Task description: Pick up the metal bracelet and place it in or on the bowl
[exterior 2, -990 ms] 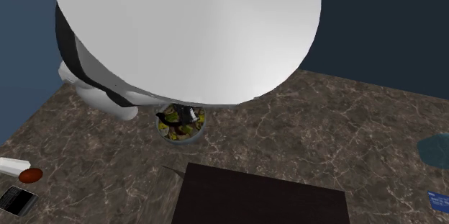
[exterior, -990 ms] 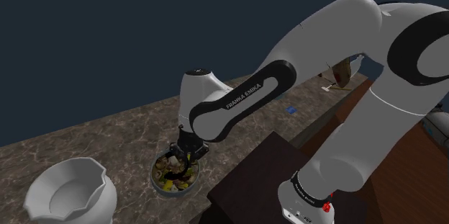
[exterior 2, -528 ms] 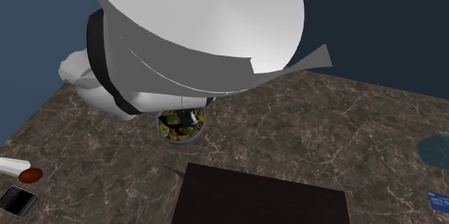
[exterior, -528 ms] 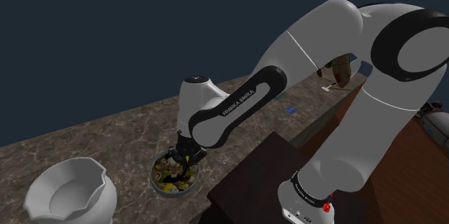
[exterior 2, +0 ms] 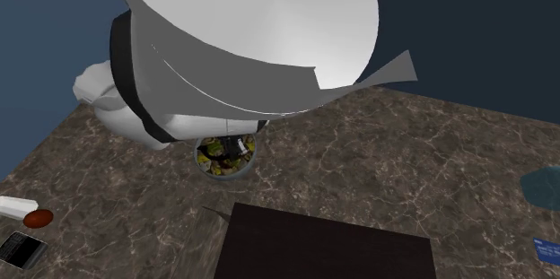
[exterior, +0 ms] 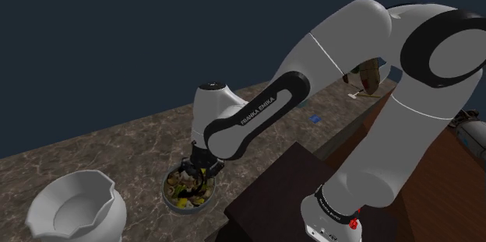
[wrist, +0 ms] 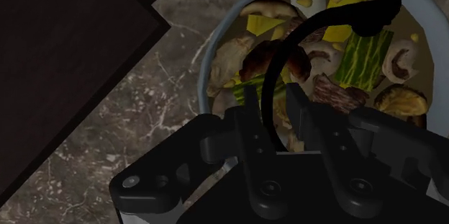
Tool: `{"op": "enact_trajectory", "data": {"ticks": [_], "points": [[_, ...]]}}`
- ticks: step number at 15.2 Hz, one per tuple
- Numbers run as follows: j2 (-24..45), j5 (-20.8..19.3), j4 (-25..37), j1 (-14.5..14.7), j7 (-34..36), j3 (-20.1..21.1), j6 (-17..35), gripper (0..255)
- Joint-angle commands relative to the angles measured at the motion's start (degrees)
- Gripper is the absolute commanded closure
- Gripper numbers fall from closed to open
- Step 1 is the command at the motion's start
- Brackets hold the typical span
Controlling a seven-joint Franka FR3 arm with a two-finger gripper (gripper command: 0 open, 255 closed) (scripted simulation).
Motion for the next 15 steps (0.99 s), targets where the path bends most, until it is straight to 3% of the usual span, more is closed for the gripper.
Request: {"op": "enact_trajectory", "data": {"ticks": [1, 4, 8, 15], "points": [[0.7, -0.1, -0.2, 0.0, 0.0, -0.2, 0.3, 0], [0.7, 0.0, -0.4, 0.0, 0.0, -0.1, 0.5, 0], [-6.5, 3.3, 1.3, -1.6, -2.5, 0.3, -8.0, 0], [-6.5, 3.3, 1.3, -1.5, -2.5, 0.2, -8.0, 0]]}}
